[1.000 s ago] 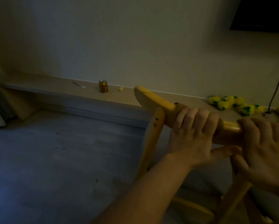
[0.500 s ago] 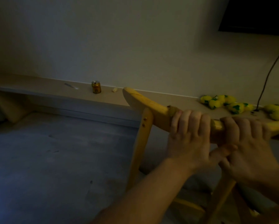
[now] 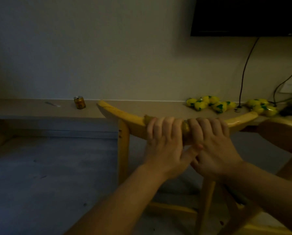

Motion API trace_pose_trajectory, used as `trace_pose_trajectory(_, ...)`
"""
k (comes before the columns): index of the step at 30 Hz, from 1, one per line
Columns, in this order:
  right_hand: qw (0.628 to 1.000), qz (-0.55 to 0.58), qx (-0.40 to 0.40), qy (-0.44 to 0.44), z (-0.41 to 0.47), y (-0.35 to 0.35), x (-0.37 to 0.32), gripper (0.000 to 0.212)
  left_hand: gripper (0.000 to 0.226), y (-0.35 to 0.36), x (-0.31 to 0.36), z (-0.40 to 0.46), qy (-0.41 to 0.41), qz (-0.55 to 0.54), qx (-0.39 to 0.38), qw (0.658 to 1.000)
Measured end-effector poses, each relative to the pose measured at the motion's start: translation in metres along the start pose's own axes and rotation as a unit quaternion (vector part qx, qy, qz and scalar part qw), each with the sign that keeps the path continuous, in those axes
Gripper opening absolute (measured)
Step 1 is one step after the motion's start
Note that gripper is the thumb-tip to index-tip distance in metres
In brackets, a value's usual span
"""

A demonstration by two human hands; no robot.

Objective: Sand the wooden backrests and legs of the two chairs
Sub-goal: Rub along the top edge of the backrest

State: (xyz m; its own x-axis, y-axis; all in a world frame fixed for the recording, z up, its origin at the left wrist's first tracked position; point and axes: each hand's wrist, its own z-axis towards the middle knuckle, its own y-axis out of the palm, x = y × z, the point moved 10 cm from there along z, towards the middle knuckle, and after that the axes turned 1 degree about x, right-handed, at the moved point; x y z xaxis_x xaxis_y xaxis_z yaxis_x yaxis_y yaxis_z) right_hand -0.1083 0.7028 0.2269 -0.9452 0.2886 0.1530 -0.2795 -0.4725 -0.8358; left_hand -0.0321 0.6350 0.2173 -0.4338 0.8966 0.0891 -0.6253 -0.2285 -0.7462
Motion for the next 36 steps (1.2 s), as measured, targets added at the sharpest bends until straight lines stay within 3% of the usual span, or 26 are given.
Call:
trace_pose_trajectory(4, 0.998, -0.023, -0.043, -0.041, -0.002, 0.003, 0.009, 0.079, 0.08, -0.001, -0.005, 0.0, 0.043, 0.029, -0.044, 0.998)
trace_pose_trajectory(8, 0.998, -0.019, -0.057, -0.034, -0.001, 0.002, 0.007, 0.081, 0.076, -0.014, -0.068, -0.001, -0.002, 0.023, -0.045, 0.999)
trace_pose_trajectory(14, 0.998, -0.011, -0.056, -0.027, -0.001, 0.004, 0.003, 0.082, 0.063, -0.039, -0.157, 0.021, 0.016, 0.031, -0.01, 0.999)
trace_pose_trajectory(21, 0.999, 0.005, -0.046, 0.007, 0.0, 0.004, 0.0, 0.08, 0.061, -0.042, -0.121, 0.012, -0.004, 0.025, 0.065, 0.998)
trace_pose_trajectory(28, 0.999, -0.009, -0.038, 0.004, 0.0, 0.006, 0.002, 0.08, 0.075, -0.007, -0.035, -0.004, 0.013, 0.047, -0.003, 0.999)
trace_pose_trajectory(32, 0.999, -0.017, -0.042, -0.031, -0.001, 0.005, 0.003, 0.084, 0.073, -0.013, -0.065, -0.003, 0.082, 0.035, -0.038, 0.995)
trace_pose_trajectory(36, 0.999, -0.013, -0.042, -0.021, -0.001, 0.003, 0.0, 0.082, 0.071, -0.035, -0.111, 0.003, 0.054, 0.022, -0.024, 0.998)
